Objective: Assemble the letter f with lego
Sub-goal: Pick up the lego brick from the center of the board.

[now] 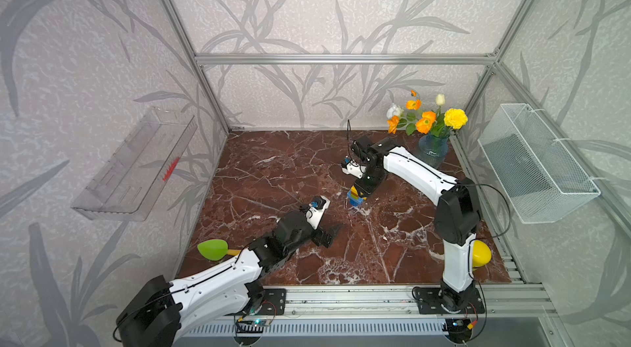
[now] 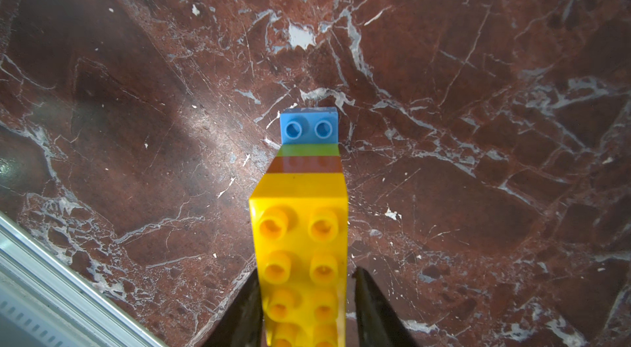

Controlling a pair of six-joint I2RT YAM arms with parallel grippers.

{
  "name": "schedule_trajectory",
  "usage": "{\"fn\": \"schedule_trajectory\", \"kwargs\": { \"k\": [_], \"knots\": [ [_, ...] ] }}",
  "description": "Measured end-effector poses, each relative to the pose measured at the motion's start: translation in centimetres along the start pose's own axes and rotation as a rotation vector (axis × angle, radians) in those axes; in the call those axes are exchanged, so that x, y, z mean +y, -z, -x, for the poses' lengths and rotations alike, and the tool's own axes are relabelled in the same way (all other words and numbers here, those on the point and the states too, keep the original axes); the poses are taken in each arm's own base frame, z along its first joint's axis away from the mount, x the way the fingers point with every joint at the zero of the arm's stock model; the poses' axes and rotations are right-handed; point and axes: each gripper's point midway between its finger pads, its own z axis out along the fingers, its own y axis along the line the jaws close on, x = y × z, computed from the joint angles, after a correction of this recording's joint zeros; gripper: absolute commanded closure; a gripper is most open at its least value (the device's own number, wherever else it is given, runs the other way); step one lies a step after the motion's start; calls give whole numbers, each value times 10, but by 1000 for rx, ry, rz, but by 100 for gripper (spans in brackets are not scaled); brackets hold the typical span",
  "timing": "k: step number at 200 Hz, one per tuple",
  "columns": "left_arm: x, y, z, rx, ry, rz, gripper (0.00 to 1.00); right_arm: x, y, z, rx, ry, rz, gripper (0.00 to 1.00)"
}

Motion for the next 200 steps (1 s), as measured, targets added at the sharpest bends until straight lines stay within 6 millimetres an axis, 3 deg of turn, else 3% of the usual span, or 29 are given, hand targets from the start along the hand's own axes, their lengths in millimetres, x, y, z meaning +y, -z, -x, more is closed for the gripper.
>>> {"fn": "schedule_trajectory", "kwargs": {
  "k": [151, 200],
  "knots": [
    [0, 0, 0, -1, 0, 1, 1, 0, -10, -1, 23, -4, 8, 70],
    [0, 0, 1, -3, 0, 1, 1, 4, -8, 6, -23, -37, 95, 70]
  ]
}}
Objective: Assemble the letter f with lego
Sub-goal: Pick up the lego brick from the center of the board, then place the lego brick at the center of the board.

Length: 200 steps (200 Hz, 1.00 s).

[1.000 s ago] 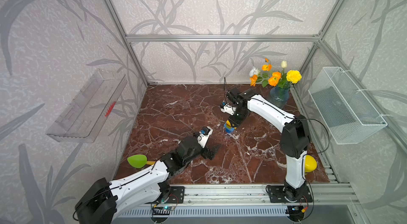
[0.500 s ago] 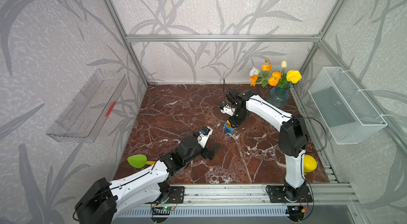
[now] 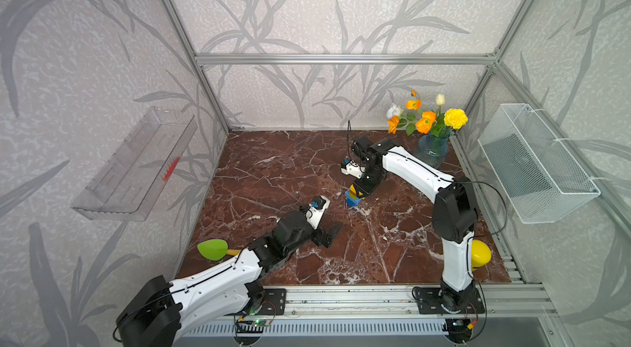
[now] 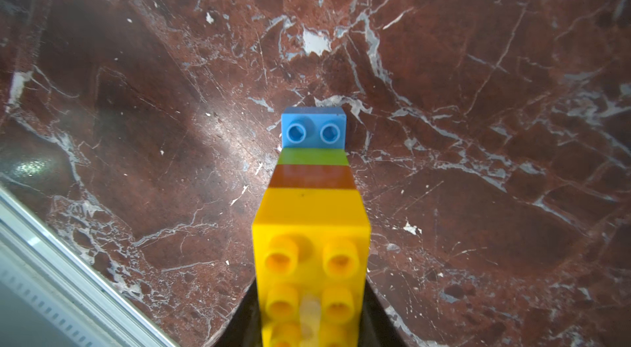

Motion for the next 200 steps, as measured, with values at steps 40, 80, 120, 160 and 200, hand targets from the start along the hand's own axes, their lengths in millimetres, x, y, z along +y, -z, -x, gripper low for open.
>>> {"fn": "schedule_trajectory", "kwargs": {
  "k": [40, 80, 120, 160, 200],
  "knots": [
    [0, 4, 7, -25, 0, 0, 1, -10, 1, 7, -86, -92, 110, 71],
    [-1, 7, 12, -46, 0, -2, 0, -14, -3, 9, -155, -173, 233, 71],
    [-1, 8, 12, -44, 0, -1, 1, -9, -2, 15, -213, -216, 361, 72],
    [0, 8, 12, -43, 0, 2, 1, -2, -2, 22, -241, -220, 443, 71],
    [0, 8, 11, -42, 0, 2, 1, 2, -22, 20, -198, -246, 508, 70]
  ]
}}
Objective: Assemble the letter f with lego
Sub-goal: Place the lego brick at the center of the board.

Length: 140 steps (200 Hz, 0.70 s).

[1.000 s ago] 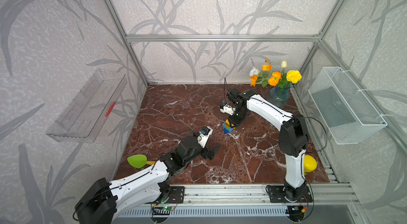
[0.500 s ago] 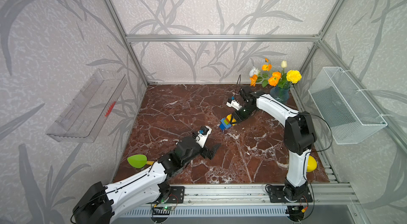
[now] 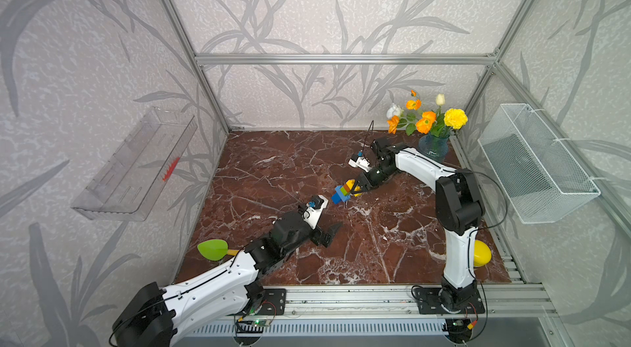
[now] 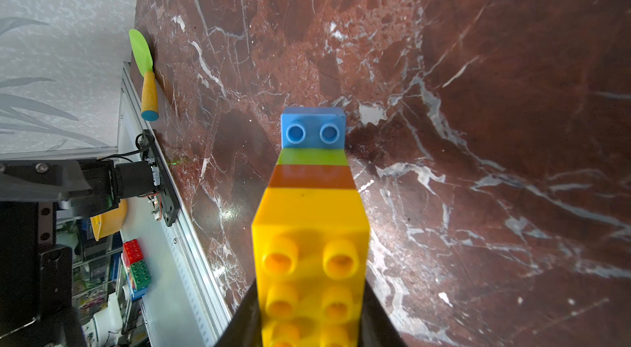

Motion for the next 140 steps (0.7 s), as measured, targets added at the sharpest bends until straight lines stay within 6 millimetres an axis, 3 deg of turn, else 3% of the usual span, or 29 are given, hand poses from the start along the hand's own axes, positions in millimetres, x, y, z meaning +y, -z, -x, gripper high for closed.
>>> {"fn": "schedule_trajectory", "kwargs": {
  "k": [73, 140],
  "knots": [
    [0, 0, 0, 0, 0, 0, 1, 2, -11, 0, 13, -25, 81, 60],
    [0, 0, 0, 0, 0, 1, 1, -11, -17, 0, 18, -57, 80, 52]
  ]
}}
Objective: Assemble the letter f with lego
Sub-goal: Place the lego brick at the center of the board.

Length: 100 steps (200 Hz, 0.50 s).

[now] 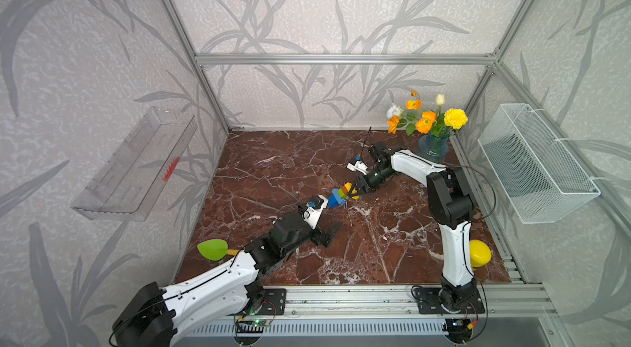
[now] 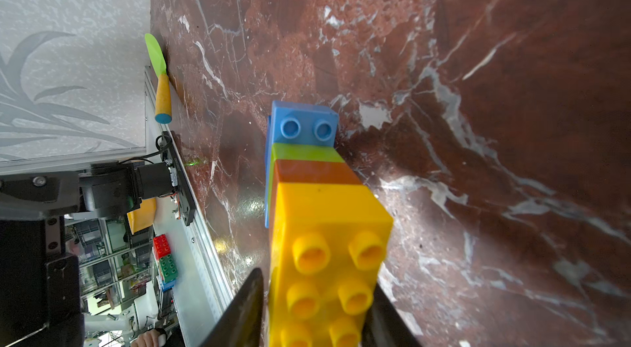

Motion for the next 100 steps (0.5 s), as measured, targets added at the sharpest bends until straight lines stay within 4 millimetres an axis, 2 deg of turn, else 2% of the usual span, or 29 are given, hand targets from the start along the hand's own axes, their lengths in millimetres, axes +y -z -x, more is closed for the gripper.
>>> {"fn": "schedule_trajectory", "kwargs": {
  "k": [100],
  "knots": [
    [0, 0, 0, 0, 0, 2, 1, -8, -3, 4, -11, 0, -4, 51]
  ]
}}
